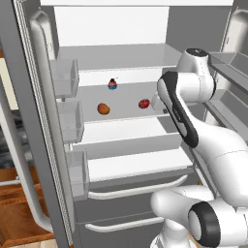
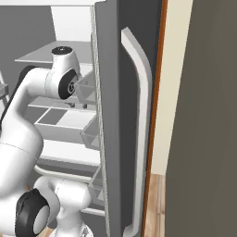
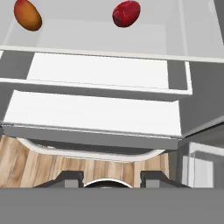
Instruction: Pick the two mangos from the fridge and place them on the plate next to the blender to make a fruit smoothie.
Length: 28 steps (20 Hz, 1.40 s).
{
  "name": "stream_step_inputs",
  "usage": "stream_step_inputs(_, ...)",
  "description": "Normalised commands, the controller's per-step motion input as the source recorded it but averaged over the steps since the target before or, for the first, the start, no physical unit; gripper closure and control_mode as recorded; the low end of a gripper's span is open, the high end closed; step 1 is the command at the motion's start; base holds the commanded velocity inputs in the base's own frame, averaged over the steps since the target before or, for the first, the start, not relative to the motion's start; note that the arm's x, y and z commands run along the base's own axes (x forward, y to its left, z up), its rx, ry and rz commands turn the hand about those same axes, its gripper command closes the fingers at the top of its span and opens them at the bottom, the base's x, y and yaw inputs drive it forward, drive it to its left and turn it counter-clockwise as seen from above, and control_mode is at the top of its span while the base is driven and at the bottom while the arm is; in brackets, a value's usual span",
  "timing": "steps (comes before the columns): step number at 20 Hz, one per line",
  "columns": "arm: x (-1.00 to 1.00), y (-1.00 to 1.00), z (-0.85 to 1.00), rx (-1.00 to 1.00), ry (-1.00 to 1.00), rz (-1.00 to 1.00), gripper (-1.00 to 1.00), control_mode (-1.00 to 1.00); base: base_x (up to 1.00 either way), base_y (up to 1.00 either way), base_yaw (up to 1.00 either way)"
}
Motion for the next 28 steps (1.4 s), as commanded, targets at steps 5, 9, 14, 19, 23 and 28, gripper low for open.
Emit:
stream_step_inputs(5, 0.0, 0.0, 0.03, 0.0, 0.0, 0.0, -1.0, -1.0, 0.0, 0.0, 0.0)
stream_step_inputs(9, 0.0, 0.0, 0.03, 0.0, 0.0, 0.0, -1.0, -1.0, 0.0, 0.0, 0.0)
stream_step_inputs(14, -0.14, 0.0, 0.04, 0.0, 0.0, 0.0, -1.0, -1.0, 0.0, 0.0, 0.0)
stream_step_inputs(19, -0.02, 0.14, -0.28, 0.0, -0.17, -0.06, -1.0, -1.0, 0.0, 0.0, 0.0)
stream_step_inputs(23, 0.11, 0.27, -0.26, 0.1, -0.14, -0.29, -1.0, -1.0, 0.0, 0.0, 0.0)
stream_step_inputs(28, 0.3, 0.14, 0.0, 0.16, -0.01, -0.33, -1.0, -1.0, 0.0, 0.0, 0.0)
